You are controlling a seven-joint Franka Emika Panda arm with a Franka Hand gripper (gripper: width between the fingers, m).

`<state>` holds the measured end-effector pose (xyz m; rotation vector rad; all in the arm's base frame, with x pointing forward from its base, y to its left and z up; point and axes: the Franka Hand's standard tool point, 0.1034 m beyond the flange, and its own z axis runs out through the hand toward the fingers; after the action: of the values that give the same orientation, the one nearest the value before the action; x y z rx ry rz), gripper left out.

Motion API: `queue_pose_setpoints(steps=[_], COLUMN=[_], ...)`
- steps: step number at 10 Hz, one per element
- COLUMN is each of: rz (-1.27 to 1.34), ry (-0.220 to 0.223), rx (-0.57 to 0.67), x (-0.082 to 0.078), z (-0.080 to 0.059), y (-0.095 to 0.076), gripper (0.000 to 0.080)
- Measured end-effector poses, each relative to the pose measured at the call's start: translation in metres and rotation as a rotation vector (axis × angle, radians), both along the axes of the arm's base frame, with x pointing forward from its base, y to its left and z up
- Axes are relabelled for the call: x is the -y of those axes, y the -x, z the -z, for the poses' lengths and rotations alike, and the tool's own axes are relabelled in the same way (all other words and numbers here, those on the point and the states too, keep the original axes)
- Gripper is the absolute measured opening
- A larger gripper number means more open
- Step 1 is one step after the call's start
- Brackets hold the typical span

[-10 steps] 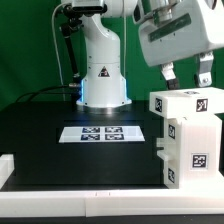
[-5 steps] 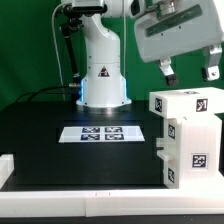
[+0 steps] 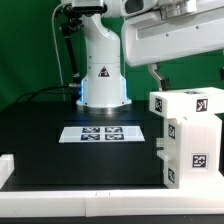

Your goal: Assemble cabinet

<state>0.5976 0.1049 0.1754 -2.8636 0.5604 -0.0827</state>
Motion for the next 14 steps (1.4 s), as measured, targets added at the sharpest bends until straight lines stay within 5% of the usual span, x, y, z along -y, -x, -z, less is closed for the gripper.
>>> queue_pose_setpoints(steps=[4, 6, 10, 14], rz=[-0.248, -0.595, -1.143, -1.384], ry=[0.037, 0.121, 0.199, 0.228], rx=[0.057, 0.13, 0.179, 0.208], x=[0.002, 0.004, 0.006, 0.011], z=[0.001, 0.001, 0.001, 0.001], y=[-0.001, -0.003, -0.002, -0.002], gripper=[0.0797, 0.0797, 0.0797, 0.0797])
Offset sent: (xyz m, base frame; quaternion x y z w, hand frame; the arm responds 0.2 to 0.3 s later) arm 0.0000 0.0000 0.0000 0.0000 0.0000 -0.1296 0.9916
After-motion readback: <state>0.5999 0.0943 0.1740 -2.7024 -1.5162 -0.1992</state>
